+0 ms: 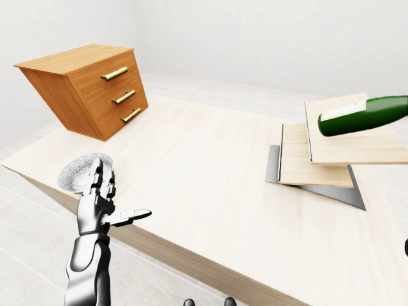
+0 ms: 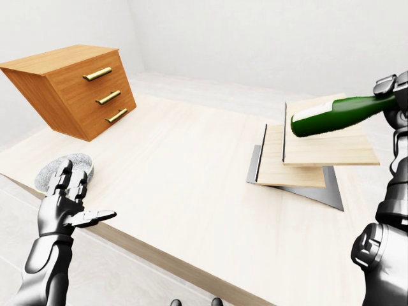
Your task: Put the wine bottle on the wine rack.
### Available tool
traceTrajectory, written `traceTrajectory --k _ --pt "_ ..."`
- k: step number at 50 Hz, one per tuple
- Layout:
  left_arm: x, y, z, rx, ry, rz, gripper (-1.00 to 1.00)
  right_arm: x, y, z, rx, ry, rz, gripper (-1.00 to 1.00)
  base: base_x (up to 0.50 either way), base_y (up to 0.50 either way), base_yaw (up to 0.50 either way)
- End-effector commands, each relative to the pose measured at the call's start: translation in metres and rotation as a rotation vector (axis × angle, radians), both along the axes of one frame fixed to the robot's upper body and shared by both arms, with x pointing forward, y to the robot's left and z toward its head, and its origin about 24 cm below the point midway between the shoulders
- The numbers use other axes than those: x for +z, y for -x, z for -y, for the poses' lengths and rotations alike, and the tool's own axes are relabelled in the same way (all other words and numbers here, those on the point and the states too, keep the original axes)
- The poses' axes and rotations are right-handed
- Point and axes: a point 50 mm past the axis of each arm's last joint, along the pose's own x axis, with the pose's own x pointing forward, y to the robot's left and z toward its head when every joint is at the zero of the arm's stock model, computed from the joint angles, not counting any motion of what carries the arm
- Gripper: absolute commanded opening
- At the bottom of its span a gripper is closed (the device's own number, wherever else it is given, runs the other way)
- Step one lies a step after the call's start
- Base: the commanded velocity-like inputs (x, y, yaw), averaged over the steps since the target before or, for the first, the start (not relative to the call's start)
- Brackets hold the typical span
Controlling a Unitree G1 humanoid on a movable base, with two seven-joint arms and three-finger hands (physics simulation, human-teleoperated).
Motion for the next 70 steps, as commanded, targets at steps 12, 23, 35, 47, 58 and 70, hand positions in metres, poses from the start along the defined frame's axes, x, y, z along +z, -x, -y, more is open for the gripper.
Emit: traceTrajectory --k 12,23,35,47,58,70 --pt "0.001 0.002 0.001 -0.001 0.001 -0.002 1.00 -0.007 -0.002 0.004 -0.013 -0.160 0.030 -1.00 0.00 0.00 0.00" --pt "0.005 0.004 0.002 -0.002 0.002 0.001 1.00 -0.016 -0.010 -0.001 0.011 -0.194 0.009 -1.00 0.00 0.00 0.00" --pt "0.007 0.004 0.002 -0.004 0.000 0.011 1.00 -0.022 -0.019 -0.009 0.037 -0.203 -0.016 -1.00 0.00 0.00 0.00" --pt "0.002 0.002 0.002 -0.005 0.006 -0.005 1.00 -0.031 -0.018 -0.007 0.035 -0.211 -0.039 -1.00 0.00 0.00 0.00" --pt "0.003 0.002 0.002 -0.005 0.005 -0.006 1.00 -0.037 -0.018 -0.006 0.030 -0.221 -0.062 -1.00 0.00 0.00 0.00" --pt "0.002 0.002 0.003 -0.007 0.004 -0.006 1.00 -0.039 -0.013 0.000 0.006 -0.231 -0.066 -1.00 0.00 0.00 0.00"
